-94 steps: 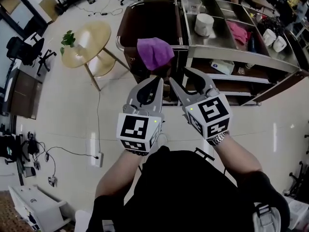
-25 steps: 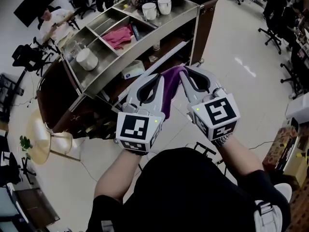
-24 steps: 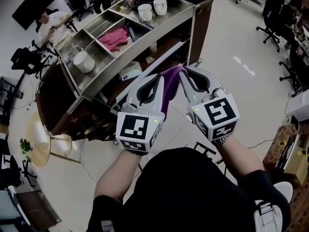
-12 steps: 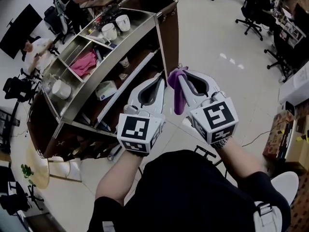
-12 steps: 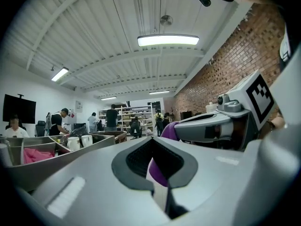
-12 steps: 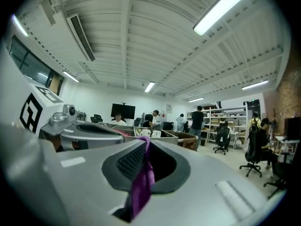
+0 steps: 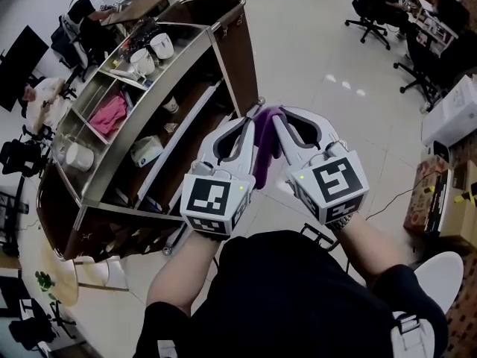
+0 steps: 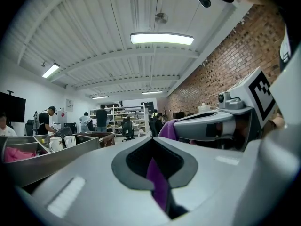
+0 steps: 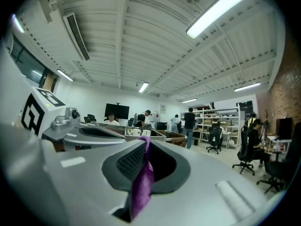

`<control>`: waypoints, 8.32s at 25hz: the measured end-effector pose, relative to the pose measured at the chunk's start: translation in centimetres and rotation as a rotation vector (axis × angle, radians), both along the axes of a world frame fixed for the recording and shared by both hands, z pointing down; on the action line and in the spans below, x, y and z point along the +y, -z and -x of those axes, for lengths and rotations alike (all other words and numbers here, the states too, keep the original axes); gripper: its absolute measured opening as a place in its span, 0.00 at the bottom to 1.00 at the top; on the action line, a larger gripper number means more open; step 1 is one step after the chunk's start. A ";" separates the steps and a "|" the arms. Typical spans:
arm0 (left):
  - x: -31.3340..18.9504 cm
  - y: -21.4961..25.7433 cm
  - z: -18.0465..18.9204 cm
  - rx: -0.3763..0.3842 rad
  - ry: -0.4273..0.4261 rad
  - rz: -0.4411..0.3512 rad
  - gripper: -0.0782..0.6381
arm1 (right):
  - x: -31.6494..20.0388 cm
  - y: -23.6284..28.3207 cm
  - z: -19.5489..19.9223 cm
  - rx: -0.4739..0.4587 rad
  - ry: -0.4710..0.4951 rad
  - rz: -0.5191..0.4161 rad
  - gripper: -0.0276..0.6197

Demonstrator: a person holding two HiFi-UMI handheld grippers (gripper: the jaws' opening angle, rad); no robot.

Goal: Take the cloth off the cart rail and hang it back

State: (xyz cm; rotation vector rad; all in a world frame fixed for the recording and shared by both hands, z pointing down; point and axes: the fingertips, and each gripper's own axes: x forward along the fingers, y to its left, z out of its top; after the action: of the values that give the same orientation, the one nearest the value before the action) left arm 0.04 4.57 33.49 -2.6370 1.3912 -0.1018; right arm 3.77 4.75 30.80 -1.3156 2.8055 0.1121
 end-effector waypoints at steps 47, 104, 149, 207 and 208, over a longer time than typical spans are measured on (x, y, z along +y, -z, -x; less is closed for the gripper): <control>28.9 1.3 34.5 0.097 0.595 -0.101 0.11 | 26.9 1.9 34.3 0.048 0.588 -0.079 0.06; -2.8 2.1 -9.1 0.023 0.074 -0.054 0.11 | -2.0 3.1 -9.7 0.001 0.064 -0.077 0.06; -32.7 2.6 -5.0 0.008 0.148 -0.046 0.11 | -33.2 4.4 -6.5 -0.009 0.089 -0.033 0.06; -67.0 6.2 -8.0 0.005 0.535 -0.078 0.11 | -70.1 4.1 -9.2 0.056 0.454 0.062 0.06; -67.6 6.0 -7.9 0.003 0.540 -0.075 0.11 | -70.9 3.9 -9.0 0.051 0.460 0.063 0.06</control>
State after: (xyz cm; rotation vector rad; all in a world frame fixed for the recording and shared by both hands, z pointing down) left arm 7.93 -63.06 27.53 -2.1347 2.0238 -0.1052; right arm 12.73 -66.14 26.86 -0.6511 3.0895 0.0412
